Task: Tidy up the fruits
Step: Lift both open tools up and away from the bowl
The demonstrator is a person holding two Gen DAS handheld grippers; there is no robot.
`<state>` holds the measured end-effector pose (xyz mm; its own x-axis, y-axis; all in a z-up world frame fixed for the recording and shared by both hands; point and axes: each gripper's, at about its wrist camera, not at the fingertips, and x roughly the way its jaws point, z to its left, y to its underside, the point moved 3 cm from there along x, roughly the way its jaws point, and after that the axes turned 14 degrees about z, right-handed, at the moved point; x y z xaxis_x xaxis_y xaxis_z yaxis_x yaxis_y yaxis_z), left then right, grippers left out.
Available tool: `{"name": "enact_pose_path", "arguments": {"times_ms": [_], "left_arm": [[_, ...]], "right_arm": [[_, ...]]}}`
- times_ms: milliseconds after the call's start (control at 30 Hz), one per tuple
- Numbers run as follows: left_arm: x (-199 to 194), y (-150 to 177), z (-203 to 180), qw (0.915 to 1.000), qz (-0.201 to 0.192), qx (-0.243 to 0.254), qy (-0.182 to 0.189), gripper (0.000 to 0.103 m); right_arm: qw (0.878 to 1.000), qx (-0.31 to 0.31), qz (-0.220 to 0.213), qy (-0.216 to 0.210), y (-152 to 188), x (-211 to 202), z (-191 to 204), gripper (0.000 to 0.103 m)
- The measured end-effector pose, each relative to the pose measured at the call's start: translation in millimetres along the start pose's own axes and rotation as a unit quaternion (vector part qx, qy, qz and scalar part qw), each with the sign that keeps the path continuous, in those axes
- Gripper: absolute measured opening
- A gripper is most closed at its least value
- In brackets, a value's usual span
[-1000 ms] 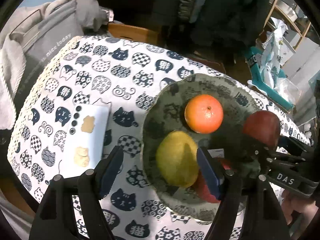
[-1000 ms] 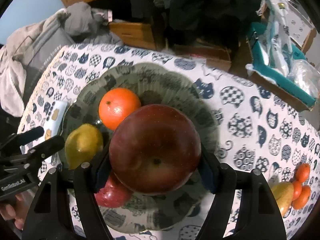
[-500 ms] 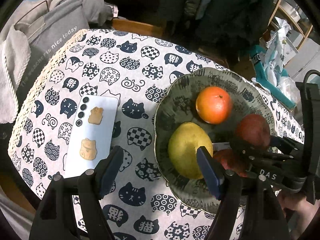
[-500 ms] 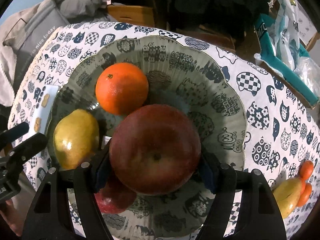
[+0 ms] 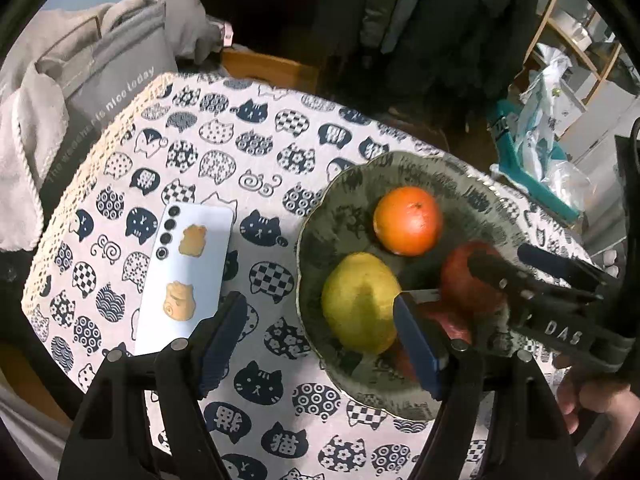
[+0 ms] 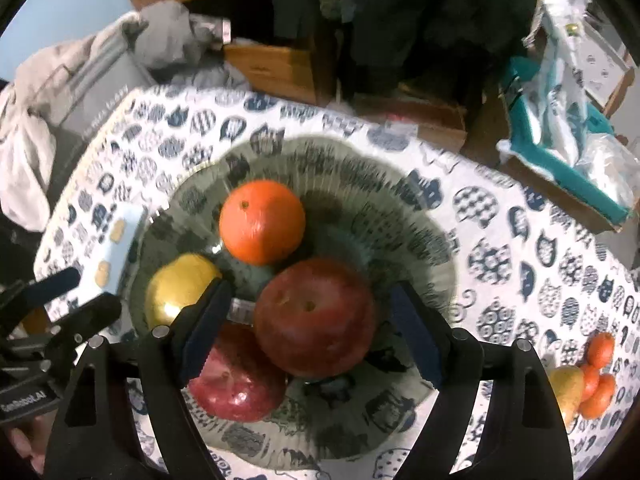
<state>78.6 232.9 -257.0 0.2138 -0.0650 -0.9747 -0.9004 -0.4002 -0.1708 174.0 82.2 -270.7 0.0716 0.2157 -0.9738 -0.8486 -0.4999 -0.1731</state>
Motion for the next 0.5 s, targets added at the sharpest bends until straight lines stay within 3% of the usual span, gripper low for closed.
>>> {"name": "enact_pose_path", "arguments": {"times_ms": [500], "left_arm": [[-69, 10, -35, 0.9966, -0.071, 0.039, 0.014, 0.081]], "right_arm": [[0.991, -0.013, -0.123, 0.058, 23, -122, -13, 0.083]]}}
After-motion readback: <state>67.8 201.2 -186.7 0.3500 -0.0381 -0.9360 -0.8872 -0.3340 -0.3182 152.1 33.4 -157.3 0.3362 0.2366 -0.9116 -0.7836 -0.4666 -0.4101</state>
